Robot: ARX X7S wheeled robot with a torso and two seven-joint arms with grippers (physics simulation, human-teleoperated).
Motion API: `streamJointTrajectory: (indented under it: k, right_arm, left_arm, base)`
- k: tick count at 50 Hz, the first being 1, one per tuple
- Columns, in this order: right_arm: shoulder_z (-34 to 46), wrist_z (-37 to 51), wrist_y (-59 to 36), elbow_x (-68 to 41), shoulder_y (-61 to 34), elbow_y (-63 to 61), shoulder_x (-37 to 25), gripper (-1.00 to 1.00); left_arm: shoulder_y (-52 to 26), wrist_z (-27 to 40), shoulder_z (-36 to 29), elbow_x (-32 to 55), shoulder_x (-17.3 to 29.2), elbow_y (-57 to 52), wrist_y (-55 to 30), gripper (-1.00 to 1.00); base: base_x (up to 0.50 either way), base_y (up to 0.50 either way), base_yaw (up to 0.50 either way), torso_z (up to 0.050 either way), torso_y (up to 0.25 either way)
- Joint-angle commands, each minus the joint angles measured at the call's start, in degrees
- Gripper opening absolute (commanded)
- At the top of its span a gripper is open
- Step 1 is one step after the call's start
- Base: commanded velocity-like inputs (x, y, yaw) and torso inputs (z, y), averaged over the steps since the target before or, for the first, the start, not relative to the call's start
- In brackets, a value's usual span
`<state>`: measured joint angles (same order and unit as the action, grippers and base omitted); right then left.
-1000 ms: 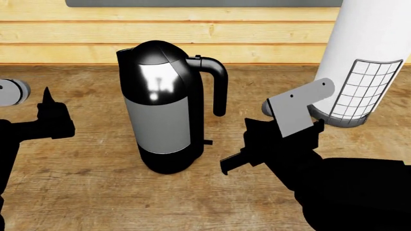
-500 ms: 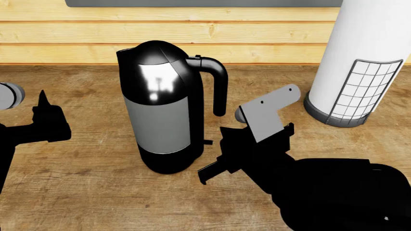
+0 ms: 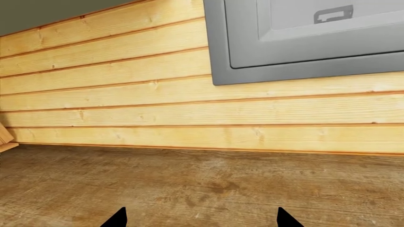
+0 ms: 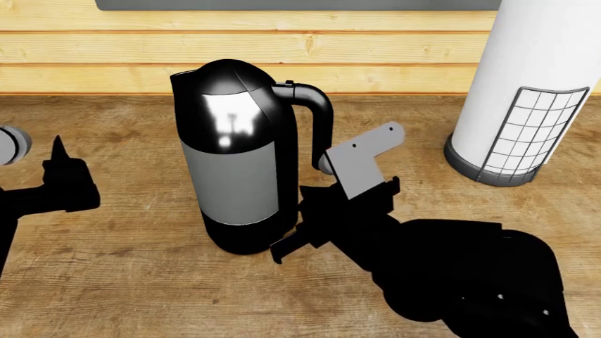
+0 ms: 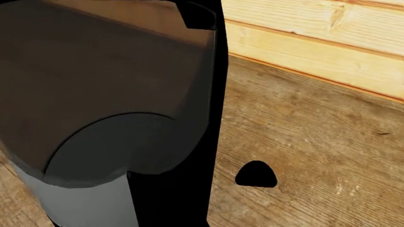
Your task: Press down the lever to turn on the electric kettle.
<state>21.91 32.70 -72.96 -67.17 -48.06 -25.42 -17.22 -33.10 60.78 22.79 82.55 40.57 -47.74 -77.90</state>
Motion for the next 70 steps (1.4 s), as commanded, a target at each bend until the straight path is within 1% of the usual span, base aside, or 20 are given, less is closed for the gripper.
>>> streamJointTrajectory:
  k: [1, 7, 16, 29, 38, 55, 70]
  right_arm:
    - [1.9, -1.7, 1.9, 2.7, -0.2, 2.4, -0.2, -1.00]
    - [2.0, -1.2, 2.2, 2.7, -0.1, 2.5, -0.3, -1.00]
    - [2.8, -0.6, 2.5, 2.4, 2.5, 0.8, -0.9, -1.00]
    - [3.6, -1.7, 4.6, 3.2, 4.4, 0.9, -1.7, -1.00]
    - [4.8, -4.1, 6.6, 5.6, 4.3, 4.3, -2.1, -1.00]
    - [5.8, -5.5, 8.0, 6.6, 3.3, 6.7, -2.0, -1.00]
    - [8.6, -5.4, 5.9, 6.4, 5.5, 9.9, -2.7, -1.00]
  left_arm:
    - [0.2, 0.9, 0.0, 1.2, 0.7, 0.0, 0.7, 1.00]
    - [0.0, 1.8, -0.1, 2.2, 1.2, 0.1, 0.9, 1.00]
    - [0.2, 2.2, -0.1, 2.7, 1.6, 0.0, 1.5, 1.00]
    - [0.7, 2.4, -0.1, 2.8, 2.2, 0.0, 2.3, 1.00]
    - [1.2, 1.8, -0.6, 1.8, 2.0, -0.1, 2.8, 1.00]
    - [2.0, 1.3, -0.5, 1.4, 2.6, -0.2, 3.9, 1.00]
    - [1.8, 3.4, 0.5, 4.5, 4.2, -0.3, 4.6, 1.00]
  base:
    - [0.00, 0.00, 0.00, 0.000, 0.000]
    - [0.00, 0.00, 0.00, 0.000, 0.000]
    - [0.00, 0.00, 0.00, 0.000, 0.000]
    - [0.00, 0.00, 0.00, 0.000, 0.000]
    - [0.00, 0.00, 0.00, 0.000, 0.000]
    - [0.00, 0.00, 0.00, 0.000, 0.000]
    - [0.00, 0.00, 0.00, 0.000, 0.000]
